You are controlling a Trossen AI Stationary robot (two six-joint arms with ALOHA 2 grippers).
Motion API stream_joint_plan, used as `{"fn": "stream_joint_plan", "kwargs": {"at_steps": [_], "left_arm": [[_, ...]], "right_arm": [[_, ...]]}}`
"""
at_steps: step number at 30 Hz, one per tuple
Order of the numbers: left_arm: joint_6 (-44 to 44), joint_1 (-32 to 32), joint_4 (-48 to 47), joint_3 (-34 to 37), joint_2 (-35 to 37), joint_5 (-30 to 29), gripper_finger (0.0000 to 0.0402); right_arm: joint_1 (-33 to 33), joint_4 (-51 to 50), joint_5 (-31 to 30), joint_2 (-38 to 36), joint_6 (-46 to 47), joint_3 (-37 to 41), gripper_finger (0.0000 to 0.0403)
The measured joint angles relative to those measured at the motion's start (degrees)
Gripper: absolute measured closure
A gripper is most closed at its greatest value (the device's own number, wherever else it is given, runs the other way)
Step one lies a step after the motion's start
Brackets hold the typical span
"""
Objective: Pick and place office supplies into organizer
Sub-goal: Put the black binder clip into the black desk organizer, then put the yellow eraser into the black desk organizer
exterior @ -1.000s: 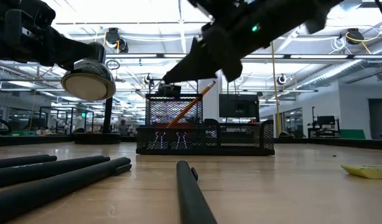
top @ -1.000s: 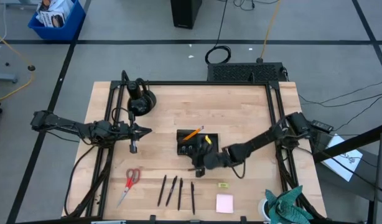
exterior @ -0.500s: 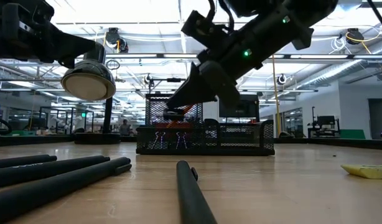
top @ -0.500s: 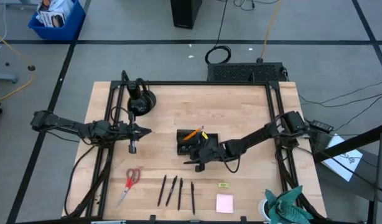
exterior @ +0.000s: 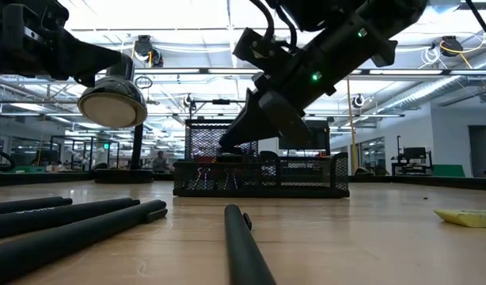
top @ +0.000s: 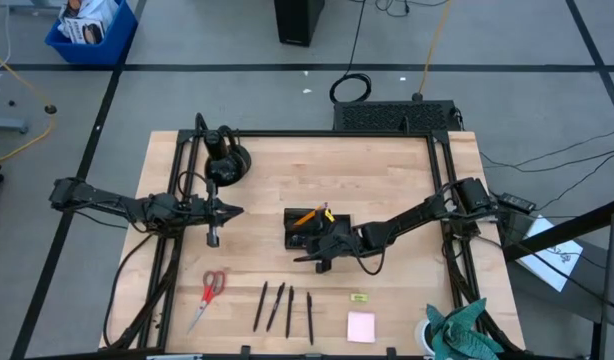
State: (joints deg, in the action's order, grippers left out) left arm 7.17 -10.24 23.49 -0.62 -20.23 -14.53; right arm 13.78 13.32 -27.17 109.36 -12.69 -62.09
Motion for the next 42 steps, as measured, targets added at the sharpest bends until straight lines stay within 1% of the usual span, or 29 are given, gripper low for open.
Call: {"fn": "stream_joint_plan", "kwargs": {"at_steps": [10, 12, 14, 16, 25, 31, 33, 40, 42], "left_arm": [[0.03, -0.02, 0.00, 0.00, 0.00, 0.01, 0.0380], [0.03, -0.01, 0.00, 0.00, 0.00, 0.03, 0.0380], [0.06, -0.01, 0.00, 0.00, 0.00, 0.03, 0.0380], [0.06, 0.00, -0.01, 0.00, 0.00, 0.03, 0.0380], [0.03, -0.01, -0.07, 0.00, 0.00, 0.03, 0.0380], [0.06, -0.01, -0.09, 0.00, 0.00, 0.03, 0.0380], [0.04, -0.01, -0.09, 0.00, 0.00, 0.03, 0.0380], [0.03, 0.00, -0.13, 0.00, 0.00, 0.03, 0.0380], [-0.15, 0.00, -0.13, 0.00, 0.00, 0.03, 0.0380]], "right_arm": [[-0.58, 0.60, -1.33, -0.04, 1.55, 2.26, 0.0403], [-0.59, 1.00, -0.95, -0.04, 1.66, 2.27, 0.0403], [-0.59, 1.96, 0.71, -0.02, 1.69, 2.28, 0.0400], [-0.59, 3.20, 1.80, -0.02, 1.71, 2.30, 0.0390], [-0.57, 4.44, 1.67, -0.03, 3.21, 2.33, 0.0326], [-0.35, 4.34, 1.56, -1.19, 1.50, 2.33, 0.0299], [0.14, 4.40, 0.87, -2.27, 0.65, 2.33, 0.0292], [4.10, 2.53, -7.16, -7.16, -0.50, 2.33, 0.0271], [5.54, 0.67, -7.35, -8.83, 0.70, 2.33, 0.0269]]}}
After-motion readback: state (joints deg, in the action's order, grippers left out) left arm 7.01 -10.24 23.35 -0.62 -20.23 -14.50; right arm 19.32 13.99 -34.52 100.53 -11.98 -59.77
